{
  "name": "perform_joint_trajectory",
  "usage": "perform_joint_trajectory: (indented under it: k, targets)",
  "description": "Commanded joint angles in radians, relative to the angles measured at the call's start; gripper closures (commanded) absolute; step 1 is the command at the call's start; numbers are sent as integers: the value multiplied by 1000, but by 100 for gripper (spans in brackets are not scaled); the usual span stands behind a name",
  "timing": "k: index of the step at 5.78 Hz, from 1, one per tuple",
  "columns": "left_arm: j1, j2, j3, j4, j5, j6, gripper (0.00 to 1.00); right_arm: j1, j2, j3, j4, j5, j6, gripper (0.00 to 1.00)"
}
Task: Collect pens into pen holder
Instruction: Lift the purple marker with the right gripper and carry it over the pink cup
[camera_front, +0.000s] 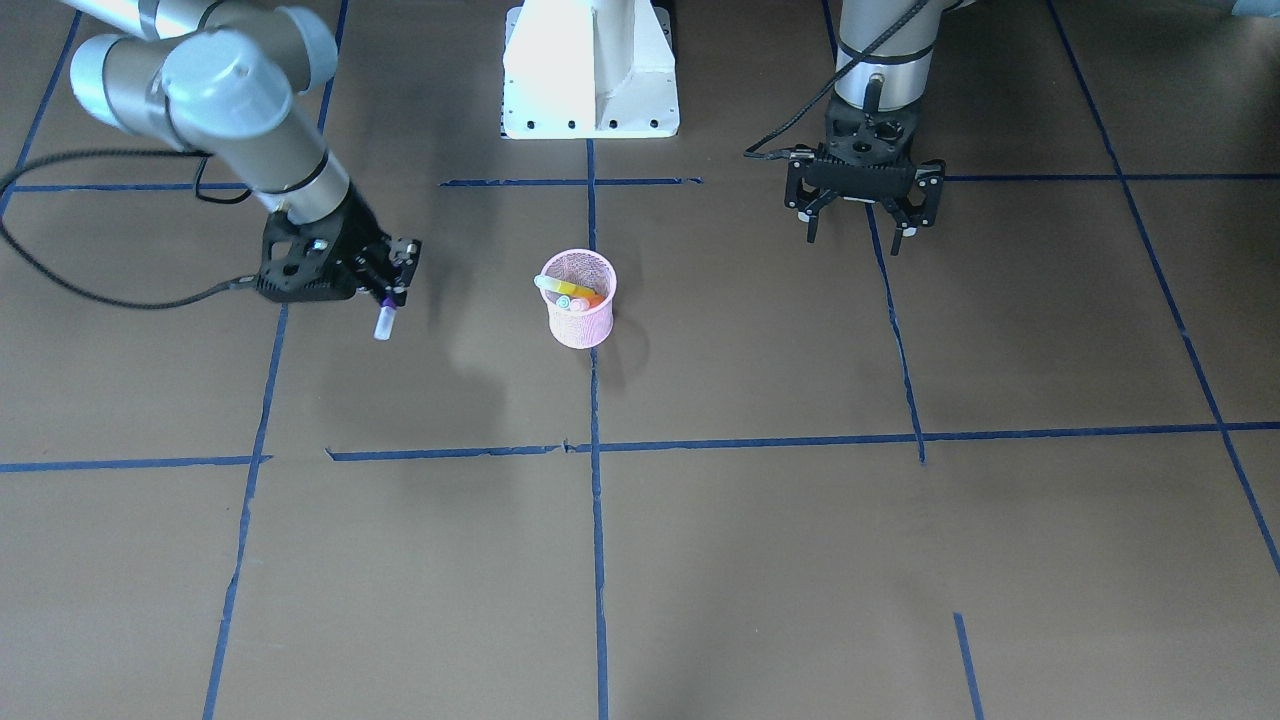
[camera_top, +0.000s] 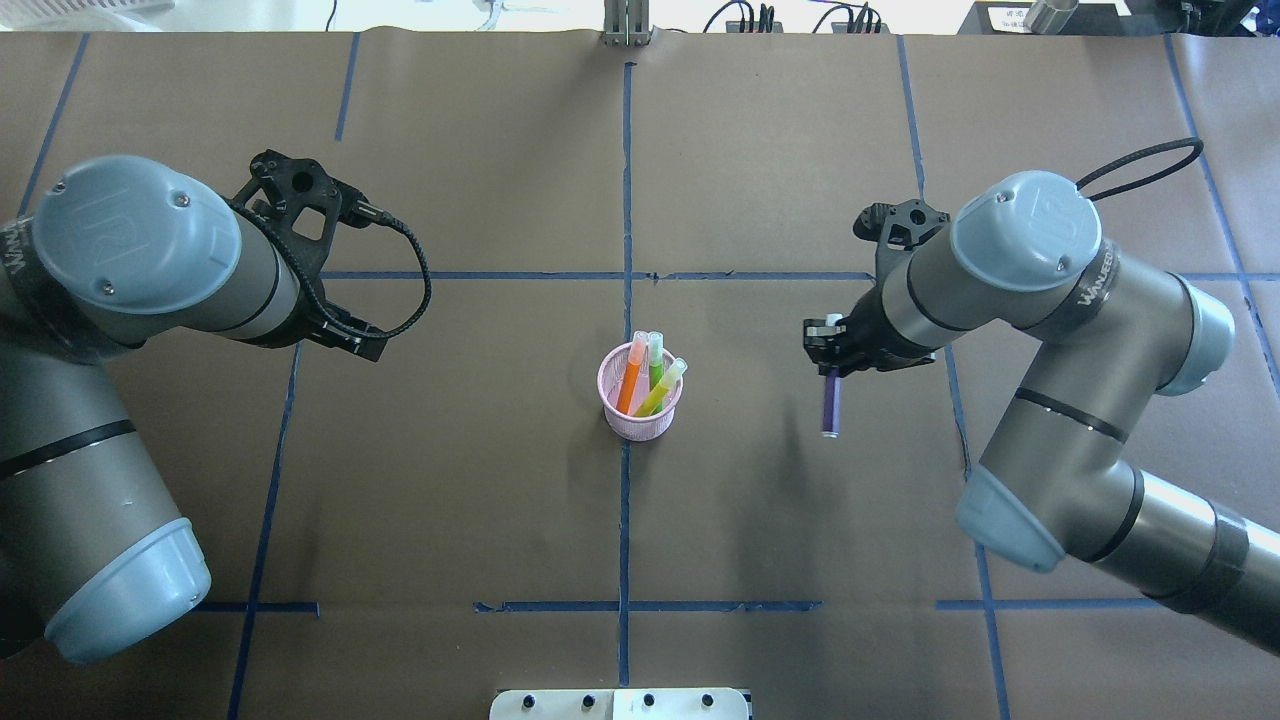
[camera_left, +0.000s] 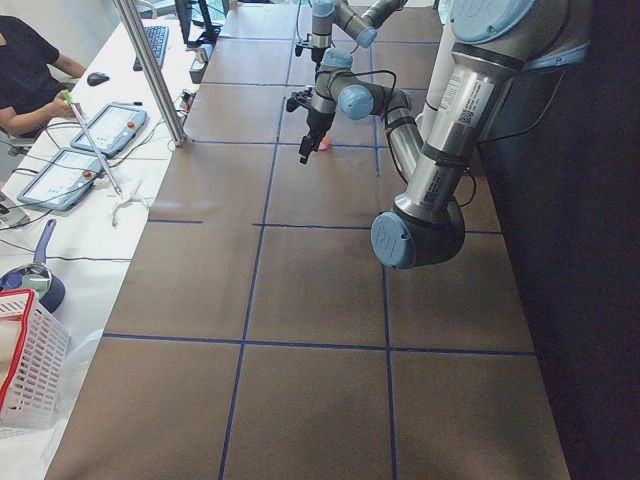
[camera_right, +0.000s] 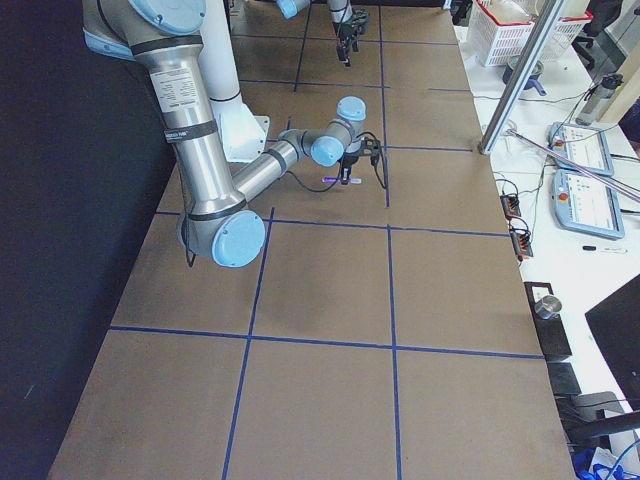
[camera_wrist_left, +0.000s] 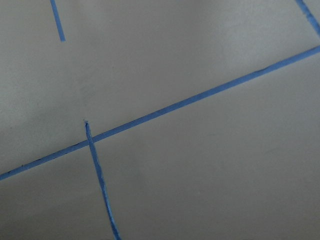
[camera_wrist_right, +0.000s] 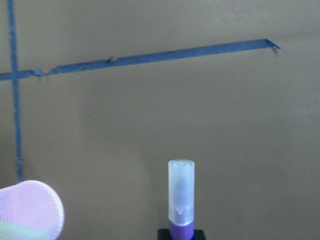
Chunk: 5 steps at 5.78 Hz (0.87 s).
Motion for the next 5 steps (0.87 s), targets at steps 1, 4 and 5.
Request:
perform_joint_trajectory:
  k: [1, 4, 5]
  targets:
    - [-56, 71, 2, 3, -72, 118, 9, -105, 120, 56, -4, -249, 213, 100]
    - [-126, 113, 22, 8, -166, 243, 8, -336, 173, 52, -4, -865, 289, 100]
    - [-126, 113, 24, 8, -166, 243, 8, -389, 170, 47, -6, -997, 292, 100]
